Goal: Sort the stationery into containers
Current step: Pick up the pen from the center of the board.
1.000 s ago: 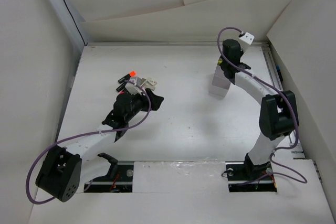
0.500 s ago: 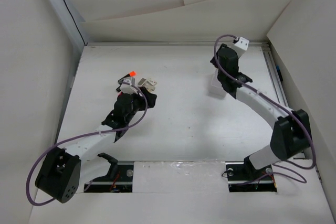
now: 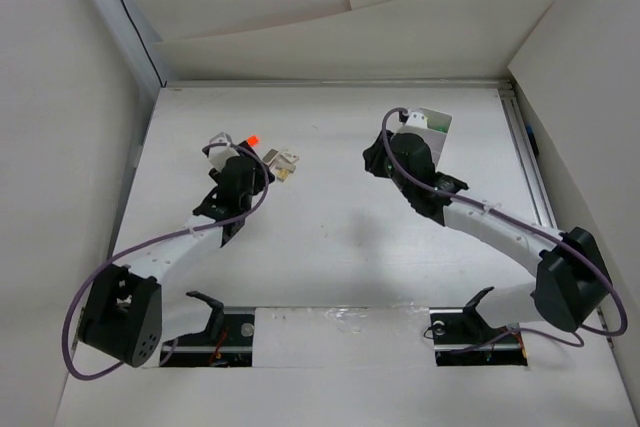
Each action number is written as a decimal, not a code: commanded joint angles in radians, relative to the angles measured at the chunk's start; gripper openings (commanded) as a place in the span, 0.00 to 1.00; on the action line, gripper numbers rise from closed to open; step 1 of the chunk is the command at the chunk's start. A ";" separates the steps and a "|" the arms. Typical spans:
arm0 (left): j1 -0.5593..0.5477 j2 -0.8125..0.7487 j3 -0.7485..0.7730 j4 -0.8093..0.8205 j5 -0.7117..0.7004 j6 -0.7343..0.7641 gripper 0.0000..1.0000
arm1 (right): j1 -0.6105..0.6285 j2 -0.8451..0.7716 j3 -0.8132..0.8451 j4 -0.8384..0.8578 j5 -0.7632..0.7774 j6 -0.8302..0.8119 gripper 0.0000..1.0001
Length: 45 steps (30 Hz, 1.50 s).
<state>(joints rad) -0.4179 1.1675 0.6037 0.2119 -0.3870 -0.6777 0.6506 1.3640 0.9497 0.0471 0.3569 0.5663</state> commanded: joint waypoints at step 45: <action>0.174 0.575 0.547 -0.434 -0.097 0.344 0.58 | -0.003 -0.195 -0.117 0.103 -0.105 0.015 0.51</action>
<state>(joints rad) -0.2462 1.7195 1.1191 -0.2211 -0.5064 -0.4671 0.6548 1.1908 0.8471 0.0883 0.2596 0.5739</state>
